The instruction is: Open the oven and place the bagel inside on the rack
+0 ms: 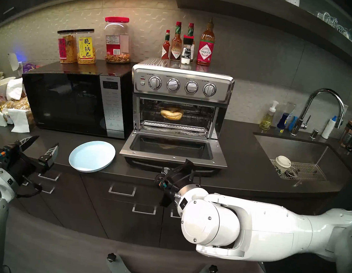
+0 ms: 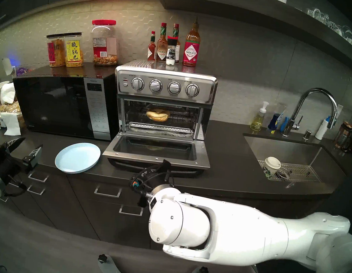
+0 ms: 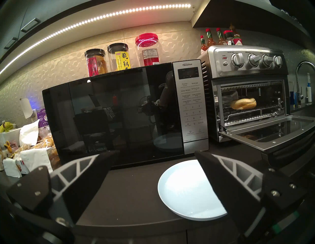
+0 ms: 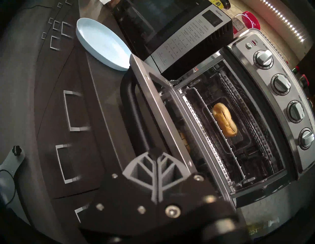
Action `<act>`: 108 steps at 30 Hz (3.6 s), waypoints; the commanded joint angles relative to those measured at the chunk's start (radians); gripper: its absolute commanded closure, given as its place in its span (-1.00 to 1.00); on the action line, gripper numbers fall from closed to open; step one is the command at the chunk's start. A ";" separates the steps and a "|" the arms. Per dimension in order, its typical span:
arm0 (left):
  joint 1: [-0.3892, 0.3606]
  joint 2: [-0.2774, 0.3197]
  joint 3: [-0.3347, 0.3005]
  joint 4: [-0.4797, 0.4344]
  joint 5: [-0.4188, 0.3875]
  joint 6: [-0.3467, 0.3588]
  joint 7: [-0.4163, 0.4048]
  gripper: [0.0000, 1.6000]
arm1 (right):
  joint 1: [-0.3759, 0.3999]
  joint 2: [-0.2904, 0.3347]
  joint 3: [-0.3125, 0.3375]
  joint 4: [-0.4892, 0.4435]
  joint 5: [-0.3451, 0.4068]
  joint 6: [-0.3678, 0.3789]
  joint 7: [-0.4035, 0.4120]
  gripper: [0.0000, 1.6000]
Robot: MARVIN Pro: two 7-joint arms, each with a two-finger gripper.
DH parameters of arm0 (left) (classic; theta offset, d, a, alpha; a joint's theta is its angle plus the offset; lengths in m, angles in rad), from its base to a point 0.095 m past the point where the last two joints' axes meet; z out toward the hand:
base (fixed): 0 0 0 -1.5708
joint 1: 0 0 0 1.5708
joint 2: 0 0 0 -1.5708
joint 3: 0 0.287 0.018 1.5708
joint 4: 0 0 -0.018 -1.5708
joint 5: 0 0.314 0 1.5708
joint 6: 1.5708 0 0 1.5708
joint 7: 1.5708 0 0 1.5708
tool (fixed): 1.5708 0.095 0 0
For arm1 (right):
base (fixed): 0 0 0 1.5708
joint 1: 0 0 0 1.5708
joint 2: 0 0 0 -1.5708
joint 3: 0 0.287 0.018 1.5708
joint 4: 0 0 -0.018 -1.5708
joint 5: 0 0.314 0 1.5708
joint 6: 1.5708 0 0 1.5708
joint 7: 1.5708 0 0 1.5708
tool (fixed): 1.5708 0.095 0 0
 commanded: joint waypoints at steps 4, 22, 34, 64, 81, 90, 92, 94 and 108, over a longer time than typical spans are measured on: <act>0.001 0.001 -0.009 -0.022 0.002 -0.001 0.002 -1.00 | 0.001 -0.053 0.005 0.034 -0.001 -0.009 -0.005 1.00; 0.001 0.001 -0.009 -0.022 0.002 -0.001 0.002 -1.00 | 0.033 -0.107 0.027 0.139 0.002 -0.033 0.025 1.00; 0.001 0.001 -0.009 -0.021 0.002 -0.001 0.001 -1.00 | 0.047 -0.141 0.017 0.279 -0.024 -0.099 0.063 1.00; -0.003 0.003 -0.006 -0.015 0.001 -0.004 -0.001 -1.00 | 0.148 -0.143 0.131 0.324 -0.048 -0.132 0.165 1.00; -0.003 0.003 -0.006 -0.015 0.001 -0.004 -0.001 -1.00 | 0.208 -0.148 0.263 0.322 -0.035 -0.066 0.322 1.00; -0.003 0.003 -0.006 -0.015 0.001 -0.004 -0.001 -1.00 | 0.284 -0.186 0.334 0.409 0.049 -0.039 0.513 1.00; -0.003 0.004 -0.006 -0.014 0.000 -0.004 -0.001 -1.00 | 0.310 -0.193 0.349 0.436 0.072 -0.033 0.568 1.00; -0.003 0.004 -0.005 -0.014 0.000 -0.004 -0.001 -1.00 | 0.326 -0.200 0.368 0.458 0.082 -0.025 0.609 1.00; -0.002 0.003 -0.006 -0.016 0.000 -0.003 -0.001 -1.00 | 0.462 -0.285 0.338 0.644 0.094 0.000 0.823 1.00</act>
